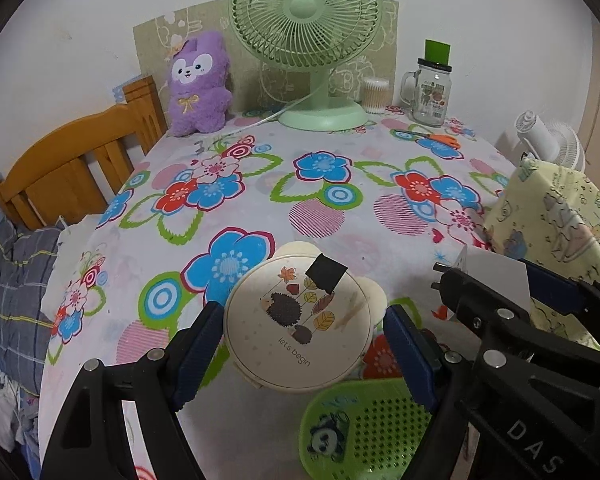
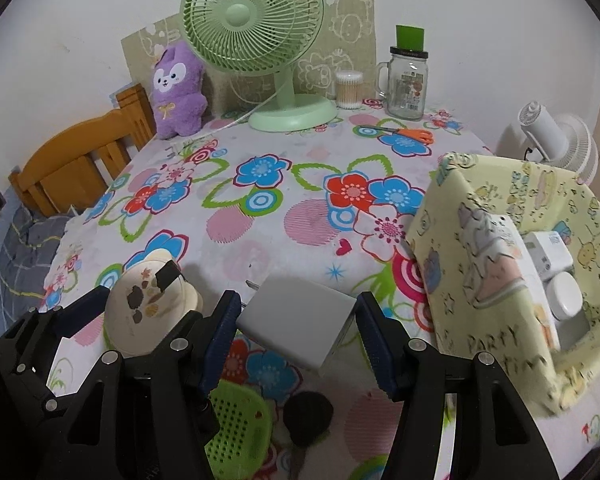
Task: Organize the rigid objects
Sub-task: 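Lift both held items and carry them toward the yellow box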
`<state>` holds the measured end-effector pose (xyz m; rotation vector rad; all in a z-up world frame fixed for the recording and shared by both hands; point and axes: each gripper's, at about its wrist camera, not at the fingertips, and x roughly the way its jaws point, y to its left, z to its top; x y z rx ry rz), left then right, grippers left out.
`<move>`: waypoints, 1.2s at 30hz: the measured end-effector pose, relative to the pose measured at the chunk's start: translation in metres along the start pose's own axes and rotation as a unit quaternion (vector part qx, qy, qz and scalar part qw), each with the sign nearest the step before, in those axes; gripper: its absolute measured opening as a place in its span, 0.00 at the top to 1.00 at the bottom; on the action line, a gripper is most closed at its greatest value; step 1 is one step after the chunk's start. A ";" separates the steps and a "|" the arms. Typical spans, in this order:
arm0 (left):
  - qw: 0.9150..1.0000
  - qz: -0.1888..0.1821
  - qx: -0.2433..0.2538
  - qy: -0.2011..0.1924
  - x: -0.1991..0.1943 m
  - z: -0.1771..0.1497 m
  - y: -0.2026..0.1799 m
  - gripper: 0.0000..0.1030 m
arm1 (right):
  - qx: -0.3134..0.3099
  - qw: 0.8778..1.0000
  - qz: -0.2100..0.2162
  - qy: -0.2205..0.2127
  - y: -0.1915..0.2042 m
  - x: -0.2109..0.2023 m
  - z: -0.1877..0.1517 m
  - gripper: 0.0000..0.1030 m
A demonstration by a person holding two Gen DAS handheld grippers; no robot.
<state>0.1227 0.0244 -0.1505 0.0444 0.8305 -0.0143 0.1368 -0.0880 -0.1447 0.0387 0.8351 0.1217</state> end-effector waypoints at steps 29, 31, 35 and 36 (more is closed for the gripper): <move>0.998 0.020 -0.012 -0.051 -0.084 -0.006 -0.033 0.20 | -0.005 0.999 0.011 -0.051 -0.023 -0.089 -0.009 0.39; 0.998 0.023 -0.010 -0.055 -0.089 -0.005 -0.035 0.20 | -0.005 0.998 0.012 -0.054 -0.024 -0.094 -0.008 0.39; 0.997 0.029 -0.006 -0.065 -0.099 0.000 -0.040 0.20 | -0.005 0.998 0.014 -0.063 -0.028 -0.104 -0.004 0.39; 0.997 0.029 -0.006 -0.066 -0.101 0.000 -0.041 0.20 | -0.005 0.998 0.014 -0.065 -0.029 -0.107 -0.003 0.39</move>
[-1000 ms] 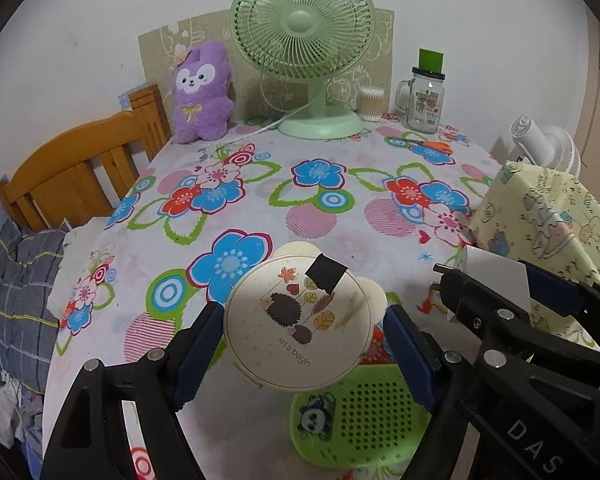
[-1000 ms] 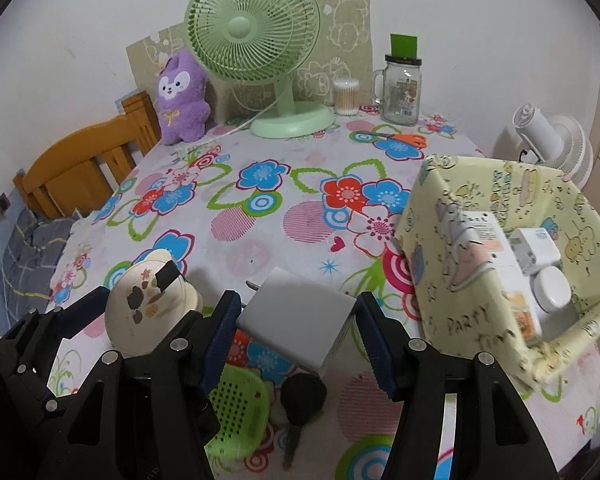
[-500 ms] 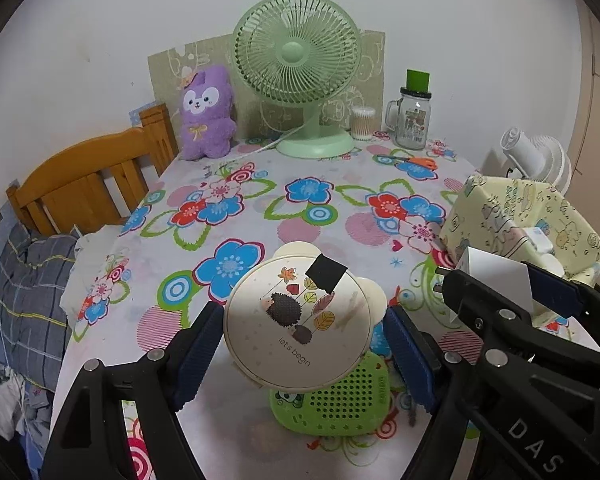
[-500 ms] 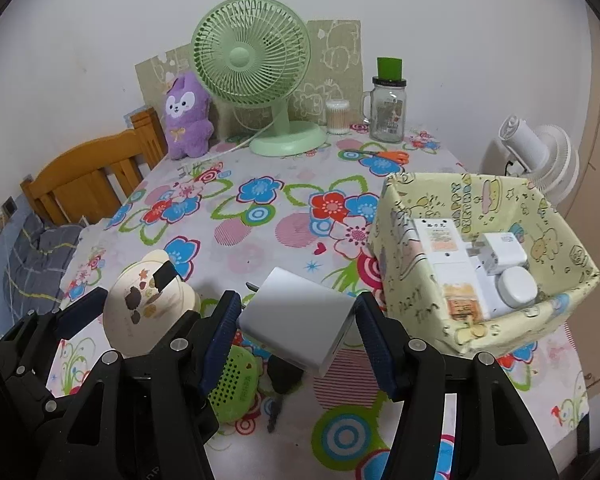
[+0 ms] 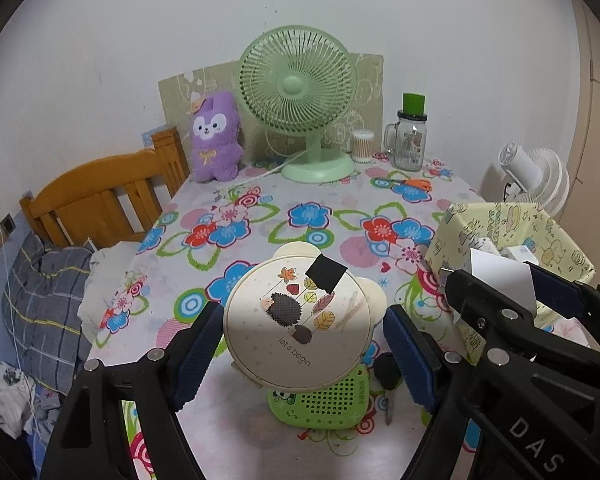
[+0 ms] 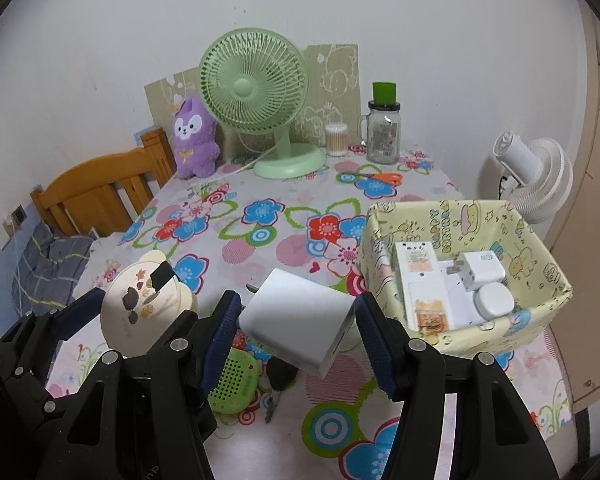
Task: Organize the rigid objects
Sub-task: 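Lift both held items and carry them toward the yellow box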
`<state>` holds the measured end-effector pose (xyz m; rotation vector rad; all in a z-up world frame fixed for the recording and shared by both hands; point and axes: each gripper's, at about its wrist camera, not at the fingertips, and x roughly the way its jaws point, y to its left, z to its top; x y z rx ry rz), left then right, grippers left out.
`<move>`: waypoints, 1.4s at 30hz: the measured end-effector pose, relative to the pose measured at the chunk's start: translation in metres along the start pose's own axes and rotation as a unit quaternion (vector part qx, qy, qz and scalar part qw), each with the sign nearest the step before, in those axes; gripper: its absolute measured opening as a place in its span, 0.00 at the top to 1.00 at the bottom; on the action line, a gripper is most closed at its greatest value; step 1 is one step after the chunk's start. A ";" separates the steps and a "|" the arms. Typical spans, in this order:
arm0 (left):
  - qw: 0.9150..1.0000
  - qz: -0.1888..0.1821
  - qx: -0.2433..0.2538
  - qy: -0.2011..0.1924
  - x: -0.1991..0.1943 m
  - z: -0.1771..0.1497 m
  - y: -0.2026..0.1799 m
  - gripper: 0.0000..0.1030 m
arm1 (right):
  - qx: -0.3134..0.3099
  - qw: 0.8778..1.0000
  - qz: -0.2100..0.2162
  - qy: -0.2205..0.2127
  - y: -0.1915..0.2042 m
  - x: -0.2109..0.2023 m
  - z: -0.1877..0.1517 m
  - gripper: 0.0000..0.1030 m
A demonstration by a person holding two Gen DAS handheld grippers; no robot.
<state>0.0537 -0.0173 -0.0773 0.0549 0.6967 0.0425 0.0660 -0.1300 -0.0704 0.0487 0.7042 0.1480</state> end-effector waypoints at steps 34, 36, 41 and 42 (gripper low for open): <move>0.999 -0.033 0.029 -0.022 -0.006 0.042 -0.086 0.20 | 0.026 0.999 -0.031 -0.025 -0.088 -0.024 0.031 0.39; 0.999 -0.034 0.030 -0.021 -0.005 0.044 -0.091 0.20 | 0.027 0.999 -0.033 -0.025 -0.093 -0.023 0.033 0.39; 0.998 -0.039 0.034 -0.019 0.000 0.048 -0.102 0.20 | 0.031 0.999 -0.037 -0.023 -0.104 -0.021 0.035 0.39; 0.998 -0.041 0.035 -0.019 0.001 0.049 -0.106 0.20 | 0.031 0.999 -0.037 -0.023 -0.107 -0.020 0.036 0.39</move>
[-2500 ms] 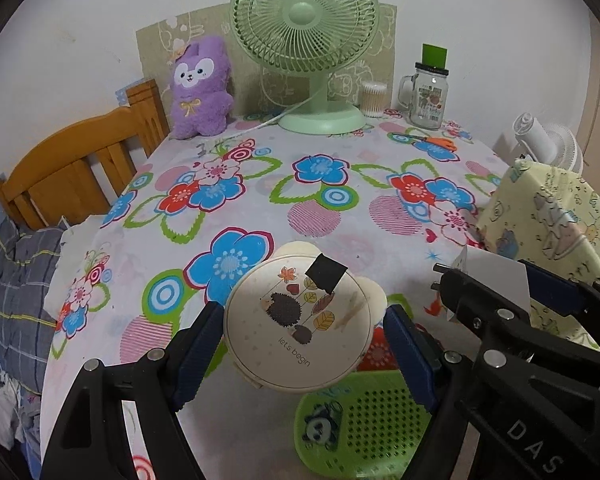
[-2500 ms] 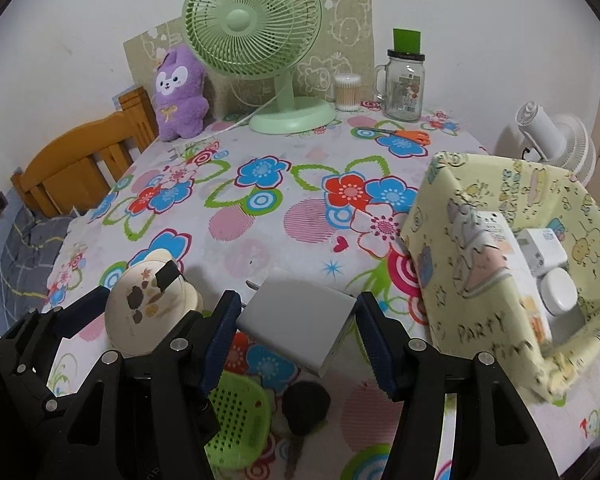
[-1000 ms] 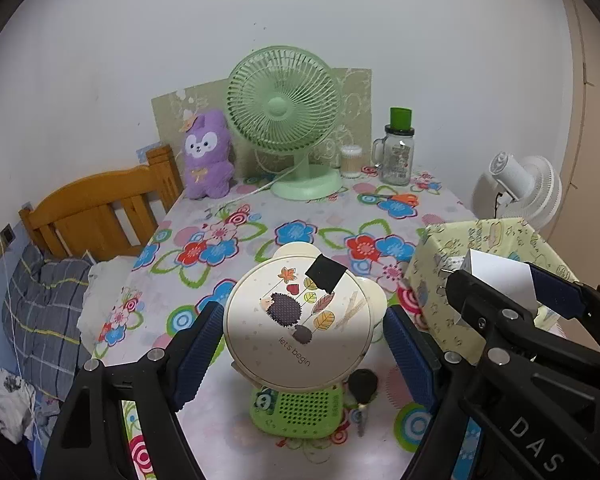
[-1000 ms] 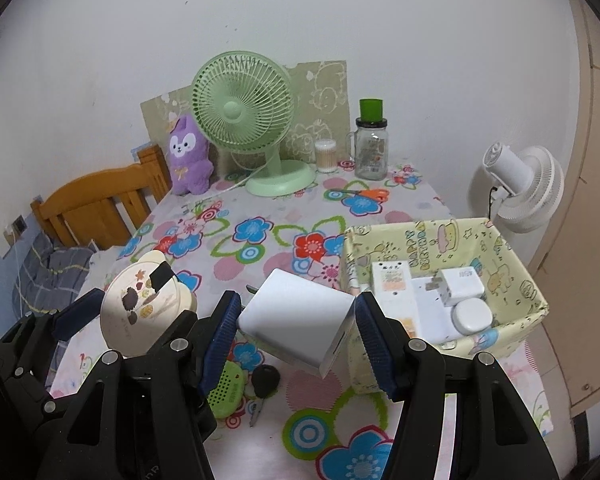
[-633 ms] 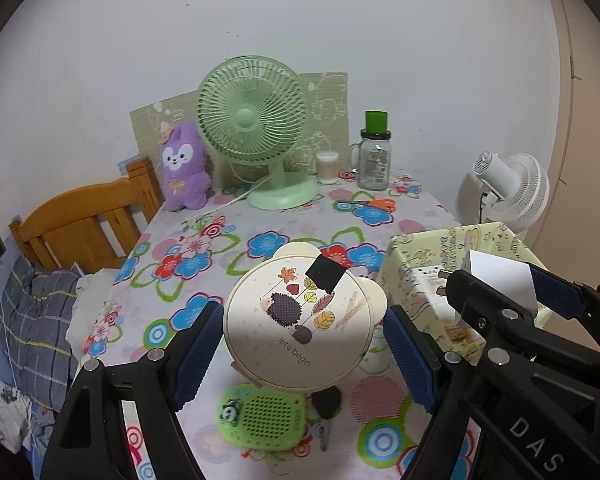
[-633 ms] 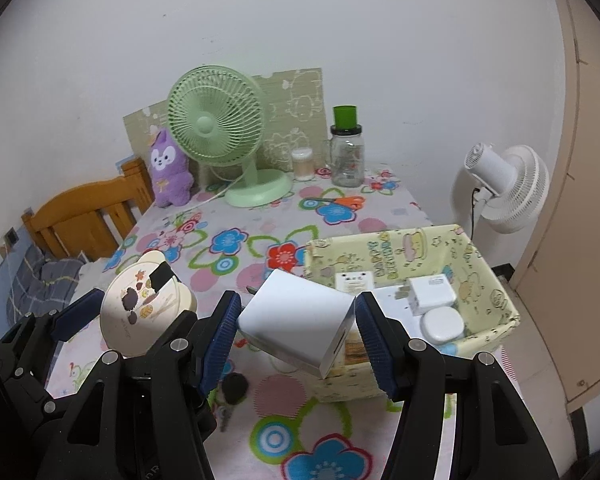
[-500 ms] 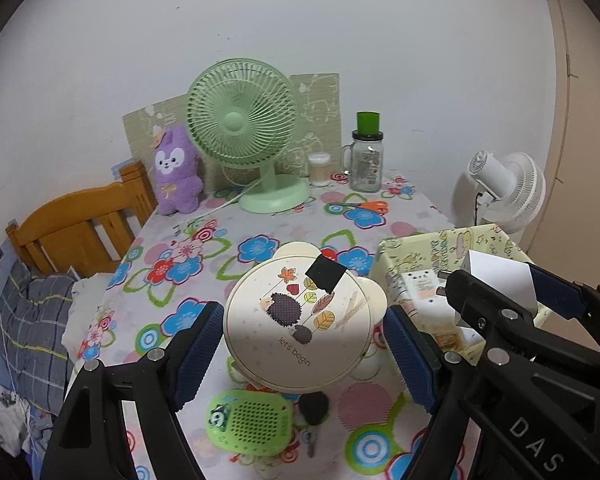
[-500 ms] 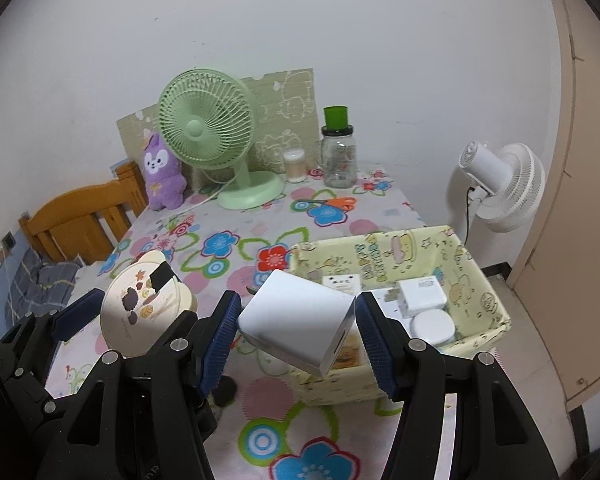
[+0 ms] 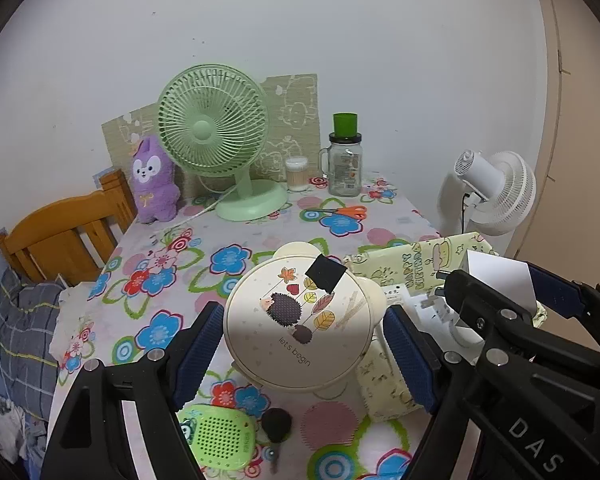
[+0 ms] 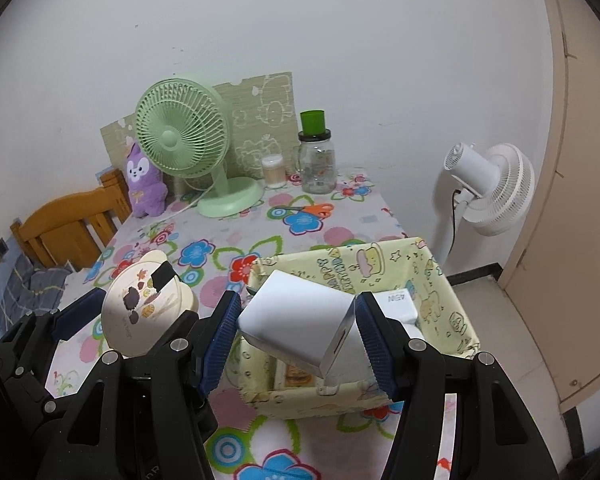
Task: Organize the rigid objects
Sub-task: 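Lift both held items and carry them toward the yellow box, then lower the compact and cube box into the yellow box and open both tools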
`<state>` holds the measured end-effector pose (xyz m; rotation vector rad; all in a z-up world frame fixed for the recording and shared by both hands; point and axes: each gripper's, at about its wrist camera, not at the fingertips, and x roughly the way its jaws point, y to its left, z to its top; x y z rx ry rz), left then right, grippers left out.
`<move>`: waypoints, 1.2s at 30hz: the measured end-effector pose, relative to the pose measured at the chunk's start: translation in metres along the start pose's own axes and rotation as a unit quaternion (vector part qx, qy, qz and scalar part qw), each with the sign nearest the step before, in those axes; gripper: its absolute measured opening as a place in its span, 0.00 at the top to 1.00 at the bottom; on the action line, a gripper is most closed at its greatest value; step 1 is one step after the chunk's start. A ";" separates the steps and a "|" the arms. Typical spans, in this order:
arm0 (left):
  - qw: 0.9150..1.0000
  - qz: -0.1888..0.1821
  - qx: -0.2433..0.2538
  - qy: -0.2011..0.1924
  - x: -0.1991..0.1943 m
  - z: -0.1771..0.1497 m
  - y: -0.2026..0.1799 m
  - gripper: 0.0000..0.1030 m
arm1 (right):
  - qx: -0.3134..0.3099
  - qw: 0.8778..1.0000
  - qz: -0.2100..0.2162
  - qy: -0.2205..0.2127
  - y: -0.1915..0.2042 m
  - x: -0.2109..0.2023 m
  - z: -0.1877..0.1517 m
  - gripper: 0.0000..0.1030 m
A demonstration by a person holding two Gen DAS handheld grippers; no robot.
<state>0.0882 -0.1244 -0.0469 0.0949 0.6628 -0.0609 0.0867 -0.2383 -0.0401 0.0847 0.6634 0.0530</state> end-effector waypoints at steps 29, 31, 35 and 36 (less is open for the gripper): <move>0.997 -0.049 0.031 0.060 0.069 0.010 -0.062 0.20 | 0.029 0.998 -0.035 0.051 -0.069 0.060 0.005 0.39; 0.996 -0.051 0.033 0.069 0.075 0.008 -0.064 0.20 | 0.026 0.997 -0.036 0.058 -0.070 0.066 0.004 0.39; 0.995 -0.043 0.045 0.072 0.080 0.005 -0.070 0.20 | 0.022 0.997 -0.033 0.070 -0.072 0.078 0.002 0.39; 0.995 -0.043 0.048 0.072 0.081 0.005 -0.071 0.20 | 0.022 0.997 -0.033 0.072 -0.073 0.081 0.002 0.39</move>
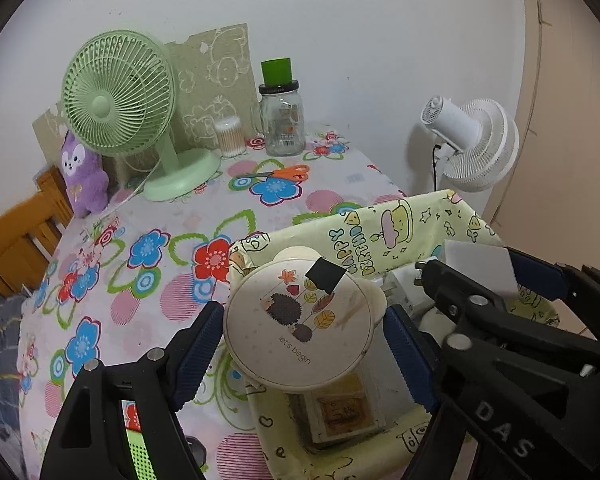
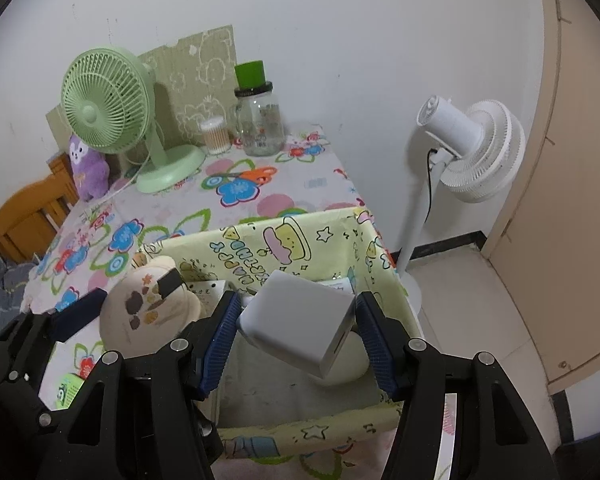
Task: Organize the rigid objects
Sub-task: 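Lower the compact and cube box into the yellow box and open both tools, then withdraw both tools from the box back over the table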
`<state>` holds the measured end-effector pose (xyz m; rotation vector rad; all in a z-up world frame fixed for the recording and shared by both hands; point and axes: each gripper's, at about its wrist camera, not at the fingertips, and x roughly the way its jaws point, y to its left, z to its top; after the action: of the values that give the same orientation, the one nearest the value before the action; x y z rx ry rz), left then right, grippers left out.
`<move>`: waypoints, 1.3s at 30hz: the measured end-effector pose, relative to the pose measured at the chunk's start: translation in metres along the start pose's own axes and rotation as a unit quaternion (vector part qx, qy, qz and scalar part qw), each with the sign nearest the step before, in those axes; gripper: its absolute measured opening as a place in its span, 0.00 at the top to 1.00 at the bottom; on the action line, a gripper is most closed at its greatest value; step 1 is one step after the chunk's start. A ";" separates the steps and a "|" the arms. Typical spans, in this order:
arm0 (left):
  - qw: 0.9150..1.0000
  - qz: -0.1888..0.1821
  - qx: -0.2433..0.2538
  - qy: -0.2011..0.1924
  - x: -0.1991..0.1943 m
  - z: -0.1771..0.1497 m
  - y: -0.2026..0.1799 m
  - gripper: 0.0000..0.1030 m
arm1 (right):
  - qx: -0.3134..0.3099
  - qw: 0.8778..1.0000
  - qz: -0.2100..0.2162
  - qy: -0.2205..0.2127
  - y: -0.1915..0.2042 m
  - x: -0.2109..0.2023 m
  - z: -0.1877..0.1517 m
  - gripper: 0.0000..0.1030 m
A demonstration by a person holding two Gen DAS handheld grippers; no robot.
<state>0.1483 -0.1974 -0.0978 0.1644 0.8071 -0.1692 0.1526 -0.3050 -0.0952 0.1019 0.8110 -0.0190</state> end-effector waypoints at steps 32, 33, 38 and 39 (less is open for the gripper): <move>0.999 -0.038 0.035 0.001 -0.007 -0.007 -0.025 0.08 | -0.018 1.000 -0.019 -0.005 -0.007 -0.005 -0.006 0.23; 0.999 -0.038 0.035 0.000 -0.008 -0.007 -0.024 0.06 | -0.017 1.000 -0.020 -0.006 -0.006 -0.008 -0.007 0.22; 0.999 -0.037 0.035 -0.008 -0.019 -0.010 -0.021 0.04 | -0.014 1.000 -0.020 -0.012 -0.003 -0.019 -0.012 0.20; 0.999 -0.036 0.035 -0.010 -0.021 -0.011 -0.020 0.03 | -0.015 1.000 -0.020 -0.014 -0.002 -0.022 -0.012 0.20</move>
<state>0.1219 -0.2128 -0.0917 0.1991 0.7890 -0.2676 0.1285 -0.3063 -0.0882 0.0564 0.7840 -0.0467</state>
